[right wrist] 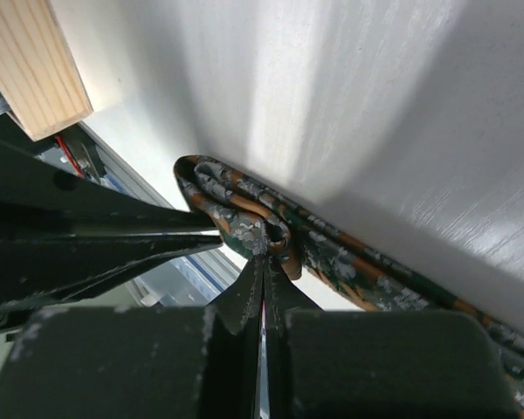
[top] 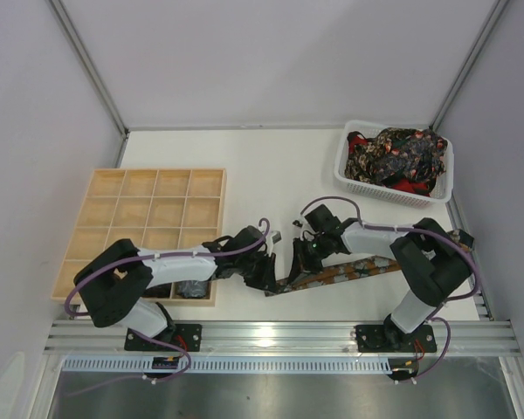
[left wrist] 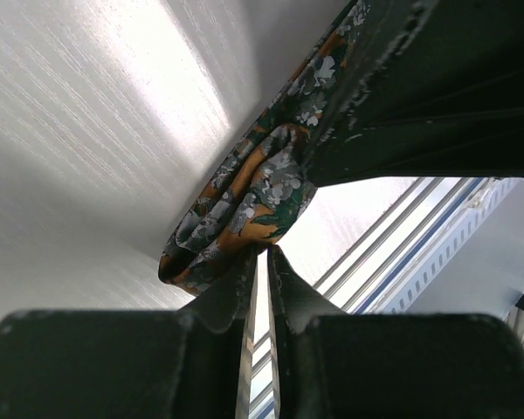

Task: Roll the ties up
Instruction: Roll the tie

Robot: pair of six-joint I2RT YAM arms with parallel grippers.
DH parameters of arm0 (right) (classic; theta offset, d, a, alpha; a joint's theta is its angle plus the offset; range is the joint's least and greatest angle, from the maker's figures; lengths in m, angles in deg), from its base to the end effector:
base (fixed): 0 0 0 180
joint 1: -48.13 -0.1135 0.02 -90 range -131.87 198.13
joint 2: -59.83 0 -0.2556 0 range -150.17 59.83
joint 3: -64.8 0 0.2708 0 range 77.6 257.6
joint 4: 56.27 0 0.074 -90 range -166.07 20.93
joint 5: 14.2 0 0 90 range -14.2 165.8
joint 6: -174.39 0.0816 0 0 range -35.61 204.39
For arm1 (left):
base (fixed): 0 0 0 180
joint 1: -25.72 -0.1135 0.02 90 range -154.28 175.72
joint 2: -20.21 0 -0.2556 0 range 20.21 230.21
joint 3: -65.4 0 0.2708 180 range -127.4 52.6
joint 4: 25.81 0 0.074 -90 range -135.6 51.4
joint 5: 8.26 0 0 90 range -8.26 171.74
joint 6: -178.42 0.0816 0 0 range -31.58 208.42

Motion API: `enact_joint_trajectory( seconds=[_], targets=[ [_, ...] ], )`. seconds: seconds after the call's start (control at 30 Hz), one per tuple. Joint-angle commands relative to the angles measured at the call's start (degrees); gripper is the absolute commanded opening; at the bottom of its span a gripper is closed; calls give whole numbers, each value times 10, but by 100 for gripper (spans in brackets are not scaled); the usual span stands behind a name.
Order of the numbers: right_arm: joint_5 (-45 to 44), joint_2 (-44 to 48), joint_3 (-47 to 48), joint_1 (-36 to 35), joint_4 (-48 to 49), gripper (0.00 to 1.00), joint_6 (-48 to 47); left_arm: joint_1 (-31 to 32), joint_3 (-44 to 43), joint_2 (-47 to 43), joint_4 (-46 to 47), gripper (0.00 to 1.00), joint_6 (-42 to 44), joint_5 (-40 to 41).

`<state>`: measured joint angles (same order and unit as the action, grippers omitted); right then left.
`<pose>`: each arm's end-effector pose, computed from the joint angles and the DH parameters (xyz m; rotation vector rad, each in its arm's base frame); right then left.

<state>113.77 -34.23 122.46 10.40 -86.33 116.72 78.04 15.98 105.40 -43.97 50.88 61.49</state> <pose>0.2155 0.2302 0.0809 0.3399 -2.8502 -1.1490 0.1653 -0.2602 0.0882 0.5161 2.7270 -0.9874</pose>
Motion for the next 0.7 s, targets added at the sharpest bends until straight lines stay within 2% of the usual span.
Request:
enact_joint_trajectory(
  seconds=[0.0,0.23,0.3,0.37,0.43,0.47,0.67],
  targets=[
    [-1,-19,11,-1,25,0,-14,-4,-24,3,-5,13,-2,-4],
    [-18,-47,14,1,40,0,-19,-5,-27,2,-7,13,-3,-7],
    [-17,-54,17,2,40,0,-20,-6,-28,-5,-17,20,-3,-7],
    [-19,-60,18,3,41,0,-23,-9,-28,-26,-31,36,-2,-4],
    [-21,-62,18,4,40,0,-28,-18,-27,-48,-58,42,-2,-2],
    [-21,-67,18,6,40,0,-32,-21,-26,-74,-68,50,-4,3],
    [-10,-76,10,19,43,0,-47,-57,-4,-147,-121,71,-35,15]
  ],
)
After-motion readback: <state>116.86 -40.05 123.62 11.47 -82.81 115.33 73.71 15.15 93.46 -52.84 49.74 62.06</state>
